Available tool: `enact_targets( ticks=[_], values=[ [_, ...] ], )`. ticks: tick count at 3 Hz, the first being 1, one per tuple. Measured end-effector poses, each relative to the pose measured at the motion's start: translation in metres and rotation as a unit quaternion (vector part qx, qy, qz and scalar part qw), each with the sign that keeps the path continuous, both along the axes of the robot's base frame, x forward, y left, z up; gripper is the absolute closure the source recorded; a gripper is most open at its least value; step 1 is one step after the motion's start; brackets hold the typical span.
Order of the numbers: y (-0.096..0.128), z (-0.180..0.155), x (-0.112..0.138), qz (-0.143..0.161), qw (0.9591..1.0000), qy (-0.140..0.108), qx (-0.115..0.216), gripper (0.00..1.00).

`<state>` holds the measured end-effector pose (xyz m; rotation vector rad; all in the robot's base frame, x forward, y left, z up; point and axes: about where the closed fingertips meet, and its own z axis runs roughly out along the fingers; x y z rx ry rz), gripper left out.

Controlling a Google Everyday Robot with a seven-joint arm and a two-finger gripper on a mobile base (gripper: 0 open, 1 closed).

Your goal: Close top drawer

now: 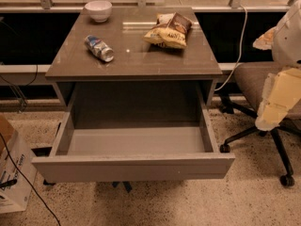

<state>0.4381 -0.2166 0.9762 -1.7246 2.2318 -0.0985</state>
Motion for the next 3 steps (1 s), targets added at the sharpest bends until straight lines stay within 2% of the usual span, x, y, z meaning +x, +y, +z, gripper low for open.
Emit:
enact_targets(
  ticks=[1,2,3],
  values=[
    [0.0,0.0,0.0,0.0,1.0,0.0,0.0,0.0],
    [0.001,0.003,0.0,0.0,1.0,-0.005,0.0,0.17],
    [0.023,-0.017,-0.004,0.0,0.9999,-0.005,-0.014,0.49]
  ],
)
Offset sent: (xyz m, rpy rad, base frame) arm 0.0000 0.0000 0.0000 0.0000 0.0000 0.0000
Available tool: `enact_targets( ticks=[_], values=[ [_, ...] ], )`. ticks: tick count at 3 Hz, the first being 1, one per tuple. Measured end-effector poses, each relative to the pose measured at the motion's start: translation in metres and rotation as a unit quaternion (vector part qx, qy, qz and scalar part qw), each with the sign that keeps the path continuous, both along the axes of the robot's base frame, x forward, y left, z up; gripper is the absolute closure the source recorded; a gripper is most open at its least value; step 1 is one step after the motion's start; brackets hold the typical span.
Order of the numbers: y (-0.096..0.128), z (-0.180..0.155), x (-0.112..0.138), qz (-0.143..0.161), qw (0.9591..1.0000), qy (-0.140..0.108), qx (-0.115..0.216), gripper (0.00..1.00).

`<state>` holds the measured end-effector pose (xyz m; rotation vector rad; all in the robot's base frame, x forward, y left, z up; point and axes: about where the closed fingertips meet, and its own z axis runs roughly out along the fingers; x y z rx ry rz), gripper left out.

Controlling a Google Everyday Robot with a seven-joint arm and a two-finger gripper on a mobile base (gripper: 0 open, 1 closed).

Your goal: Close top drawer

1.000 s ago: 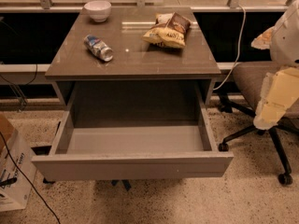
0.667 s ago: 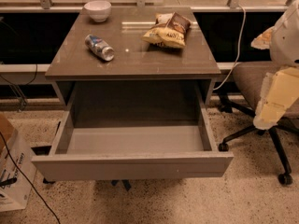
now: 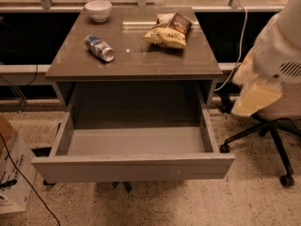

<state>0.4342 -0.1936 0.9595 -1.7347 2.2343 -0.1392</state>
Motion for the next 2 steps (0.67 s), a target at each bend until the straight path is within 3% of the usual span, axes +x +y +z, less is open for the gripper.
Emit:
enact_targets(
  ticks=[2],
  values=[
    [0.023,-0.093,-0.021,0.018,0.9985,0.051,0.005,0.95]
  ],
)
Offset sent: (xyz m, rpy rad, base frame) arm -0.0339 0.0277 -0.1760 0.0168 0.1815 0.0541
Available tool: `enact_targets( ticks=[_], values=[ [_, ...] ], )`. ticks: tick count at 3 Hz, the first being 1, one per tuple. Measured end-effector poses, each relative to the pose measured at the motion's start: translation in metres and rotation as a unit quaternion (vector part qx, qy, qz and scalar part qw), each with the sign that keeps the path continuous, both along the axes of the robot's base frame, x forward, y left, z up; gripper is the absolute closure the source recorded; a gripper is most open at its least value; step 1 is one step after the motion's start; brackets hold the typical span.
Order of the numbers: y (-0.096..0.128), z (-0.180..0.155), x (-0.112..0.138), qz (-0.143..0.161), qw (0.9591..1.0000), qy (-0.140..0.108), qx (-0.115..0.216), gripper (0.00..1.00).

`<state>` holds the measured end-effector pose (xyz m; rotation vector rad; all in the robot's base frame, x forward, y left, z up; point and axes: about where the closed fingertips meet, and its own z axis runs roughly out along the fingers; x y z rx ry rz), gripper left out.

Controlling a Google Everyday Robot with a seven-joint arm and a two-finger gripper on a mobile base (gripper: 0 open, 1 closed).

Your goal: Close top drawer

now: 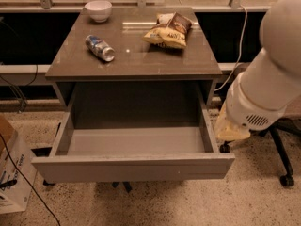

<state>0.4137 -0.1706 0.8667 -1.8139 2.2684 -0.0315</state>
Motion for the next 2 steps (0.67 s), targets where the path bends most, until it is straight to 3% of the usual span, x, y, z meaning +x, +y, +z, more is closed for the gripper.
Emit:
enact_targets(
  ticks=[2],
  values=[
    [-0.004,-0.123,-0.014,0.006,0.9983,0.049,0.029,1.0]
  ],
)
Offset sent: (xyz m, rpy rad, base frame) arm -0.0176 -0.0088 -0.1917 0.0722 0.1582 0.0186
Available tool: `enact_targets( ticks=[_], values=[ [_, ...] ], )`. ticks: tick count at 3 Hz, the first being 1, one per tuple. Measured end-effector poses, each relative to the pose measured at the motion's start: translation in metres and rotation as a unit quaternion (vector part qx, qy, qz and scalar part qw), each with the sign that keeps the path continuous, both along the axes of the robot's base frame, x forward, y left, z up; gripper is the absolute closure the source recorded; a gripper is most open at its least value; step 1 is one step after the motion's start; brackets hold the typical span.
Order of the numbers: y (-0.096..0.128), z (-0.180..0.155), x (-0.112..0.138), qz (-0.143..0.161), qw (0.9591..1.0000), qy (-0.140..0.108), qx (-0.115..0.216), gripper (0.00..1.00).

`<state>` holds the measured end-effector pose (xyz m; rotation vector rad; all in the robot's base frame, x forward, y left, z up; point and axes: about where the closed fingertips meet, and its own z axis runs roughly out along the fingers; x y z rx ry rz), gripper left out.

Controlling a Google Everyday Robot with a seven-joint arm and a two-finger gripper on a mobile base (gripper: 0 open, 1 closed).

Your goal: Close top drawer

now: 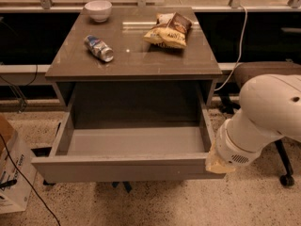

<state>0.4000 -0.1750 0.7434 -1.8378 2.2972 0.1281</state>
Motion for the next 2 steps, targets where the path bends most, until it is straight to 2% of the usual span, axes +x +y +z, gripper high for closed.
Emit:
enact_targets(
  ticks=[2],
  values=[
    [0.0002,0.0087,0.0,0.0,1.0,-0.004,-0.002,1.0]
  ],
)
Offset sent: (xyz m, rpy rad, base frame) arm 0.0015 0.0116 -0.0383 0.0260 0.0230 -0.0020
